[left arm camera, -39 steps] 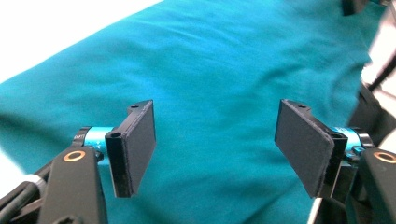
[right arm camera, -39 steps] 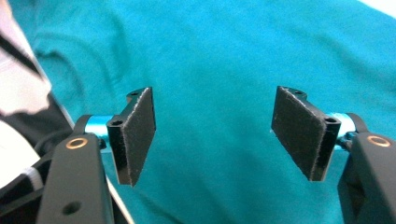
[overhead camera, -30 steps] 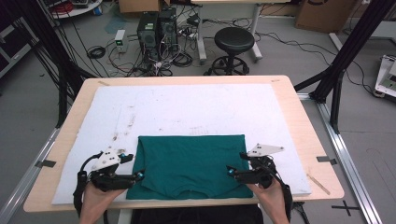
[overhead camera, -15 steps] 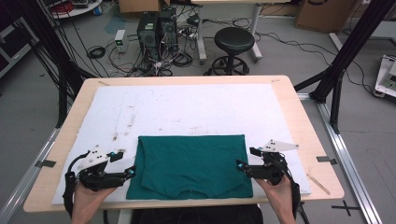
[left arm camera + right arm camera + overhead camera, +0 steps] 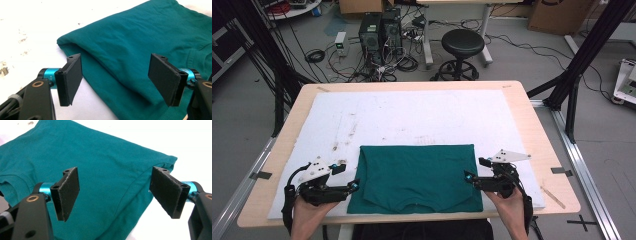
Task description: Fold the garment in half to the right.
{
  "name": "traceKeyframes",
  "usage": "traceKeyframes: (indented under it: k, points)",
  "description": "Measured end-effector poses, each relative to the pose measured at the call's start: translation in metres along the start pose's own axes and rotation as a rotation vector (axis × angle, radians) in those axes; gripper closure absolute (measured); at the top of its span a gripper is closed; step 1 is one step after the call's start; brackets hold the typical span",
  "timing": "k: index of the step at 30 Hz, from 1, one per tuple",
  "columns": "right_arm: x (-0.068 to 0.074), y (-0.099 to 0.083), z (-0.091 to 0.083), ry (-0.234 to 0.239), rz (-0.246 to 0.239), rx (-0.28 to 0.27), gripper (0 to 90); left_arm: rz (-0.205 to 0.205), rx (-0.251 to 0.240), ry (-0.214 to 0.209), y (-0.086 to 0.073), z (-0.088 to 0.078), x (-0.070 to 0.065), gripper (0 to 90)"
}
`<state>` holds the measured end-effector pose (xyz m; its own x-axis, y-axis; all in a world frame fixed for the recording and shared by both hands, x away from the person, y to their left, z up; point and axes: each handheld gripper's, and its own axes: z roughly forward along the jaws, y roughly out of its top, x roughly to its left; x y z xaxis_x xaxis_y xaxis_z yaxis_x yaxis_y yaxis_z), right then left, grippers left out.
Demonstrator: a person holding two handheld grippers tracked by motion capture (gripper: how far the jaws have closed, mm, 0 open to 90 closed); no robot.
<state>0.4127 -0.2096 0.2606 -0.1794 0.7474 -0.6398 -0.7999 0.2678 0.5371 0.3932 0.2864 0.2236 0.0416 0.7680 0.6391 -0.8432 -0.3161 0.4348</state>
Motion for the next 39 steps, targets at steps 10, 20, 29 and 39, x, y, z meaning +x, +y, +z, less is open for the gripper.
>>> traceKeyframes:
  k: [10,20,29,39]
  points:
    - [-0.001,0.0,-0.001,-0.005,0.003,-0.002,24.8,0.02,0.015,0.007,-0.001,0.008,-0.006,27.6]
    - [0.003,0.0,0.002,0.0,-0.004,0.011,24.8,0.008,0.047,0.058,-0.005,0.016,-0.014,25.9]
    - [0.002,0.001,0.002,0.002,-0.005,0.007,24.8,0.011,0.084,0.078,-0.015,0.023,-0.021,24.0]
    - [0.006,0.002,0.008,0.012,-0.008,0.024,24.9,0.014,0.128,0.123,-0.03,0.034,-0.031,22.3]
